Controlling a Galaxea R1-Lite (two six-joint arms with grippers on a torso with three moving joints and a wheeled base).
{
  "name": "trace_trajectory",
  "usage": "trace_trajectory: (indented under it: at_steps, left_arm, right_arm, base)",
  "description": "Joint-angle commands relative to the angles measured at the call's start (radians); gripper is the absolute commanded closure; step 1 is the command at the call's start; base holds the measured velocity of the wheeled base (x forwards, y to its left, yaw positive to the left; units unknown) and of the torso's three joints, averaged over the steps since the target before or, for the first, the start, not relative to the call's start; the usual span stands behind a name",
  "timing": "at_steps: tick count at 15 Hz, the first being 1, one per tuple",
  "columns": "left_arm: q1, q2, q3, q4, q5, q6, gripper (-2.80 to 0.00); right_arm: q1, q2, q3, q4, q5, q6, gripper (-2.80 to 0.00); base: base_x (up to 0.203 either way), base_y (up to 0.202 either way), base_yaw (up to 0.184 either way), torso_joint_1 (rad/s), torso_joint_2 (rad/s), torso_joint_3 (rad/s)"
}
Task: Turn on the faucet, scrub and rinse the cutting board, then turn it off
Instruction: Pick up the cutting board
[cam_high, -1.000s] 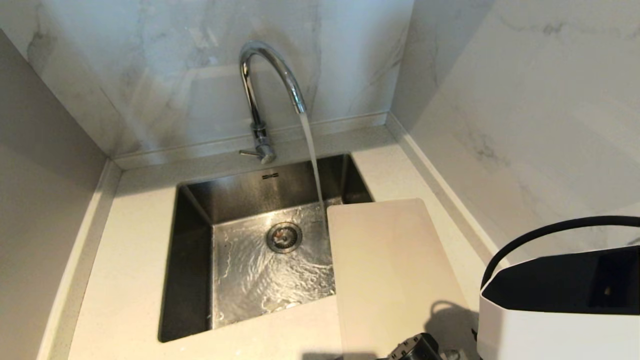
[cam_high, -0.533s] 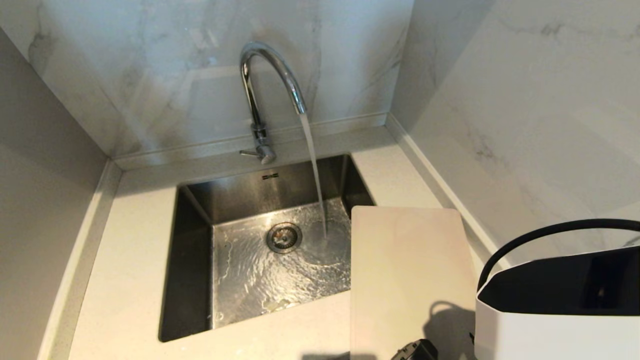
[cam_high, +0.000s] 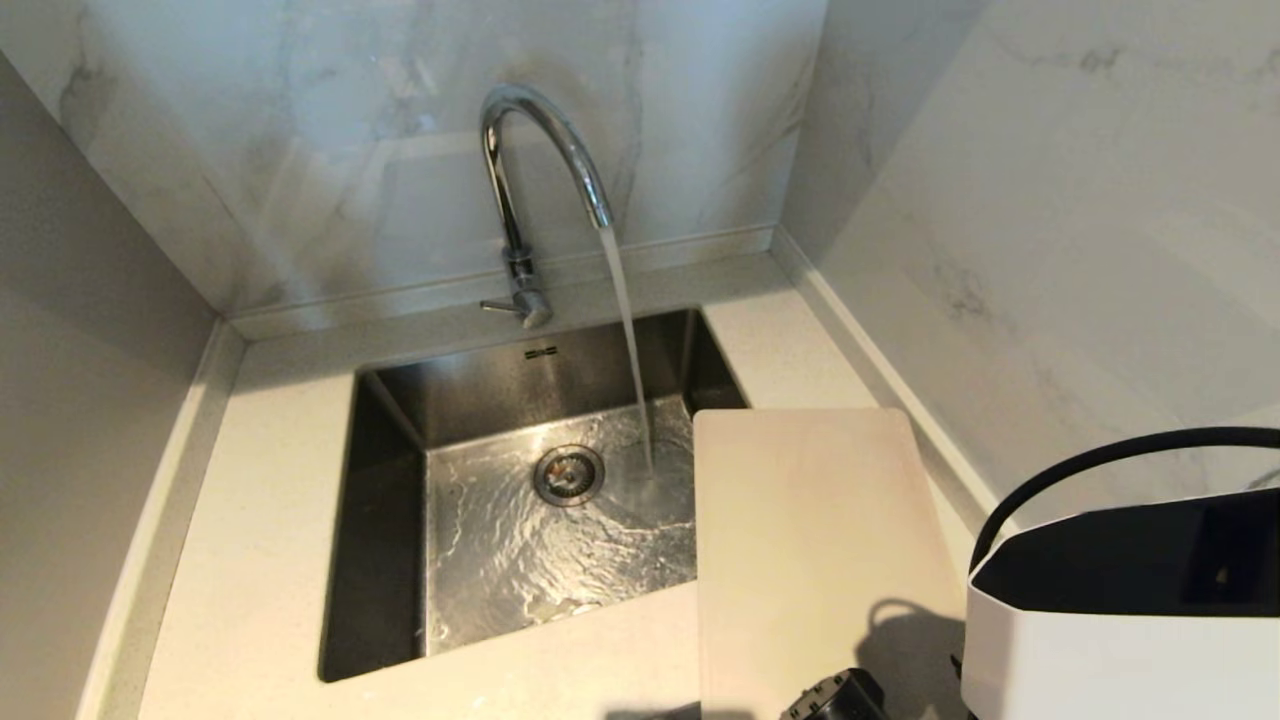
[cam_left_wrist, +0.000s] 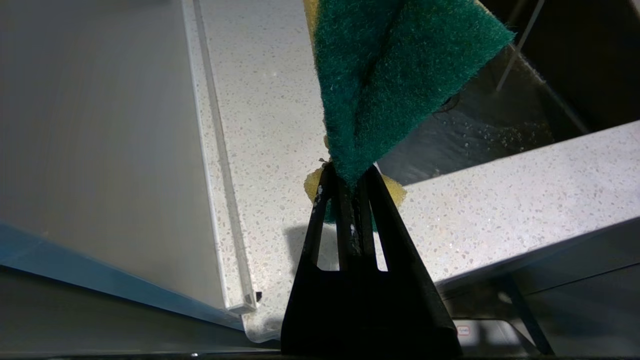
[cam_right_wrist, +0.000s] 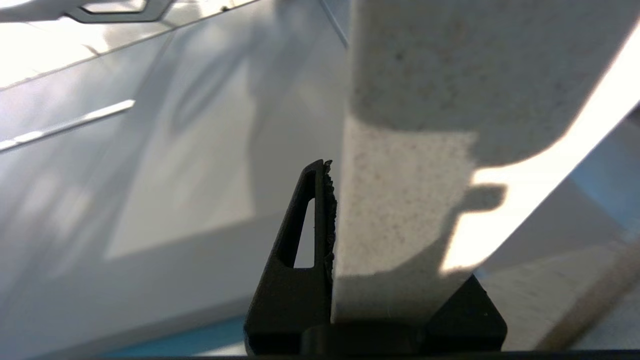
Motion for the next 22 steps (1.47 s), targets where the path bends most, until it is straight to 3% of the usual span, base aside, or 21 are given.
trace_trajectory:
  at_steps: [1,5,11,19,22]
  left_arm:
    - [0.000,0.000,0.002,0.000,0.000,0.000,0.00]
    - [0.001,0.000,0.002,0.000,0.000,0.000,0.00]
    - [0.000,-0.001,0.002,0.000,0.000,0.000,0.00]
    - [-0.001,0.000,0.002,0.000,-0.001,0.000,0.00]
    - [-0.001,0.000,0.002,0.000,0.000,0.000,0.00]
  right_arm:
    - [0.003,-0.085,0.010,-0.005,-0.004,-0.051,0.00]
    - [-0.001,-0.244,0.049,0.003,-0.004,-0.182,0.00]
    - [-0.006,-0.426,0.082,0.005,-0.003,-0.227,0.00]
    - [-0.071,-0.587,0.012,0.019,-0.004,-0.447,0.00]
    - [-0.079,-0.641,0.002,0.019,-0.003,-0.473,0.00]
  base:
    - [0.000,0.000,0.000,0.000,0.00,0.000]
    - [0.000,0.000,0.000,0.000,0.00,0.000]
    - [0.000,0.000,0.000,0.000,0.00,0.000]
    - [0.000,0.000,0.000,0.000,0.00,0.000]
    - [0.000,0.000,0.000,0.000,0.00,0.000]
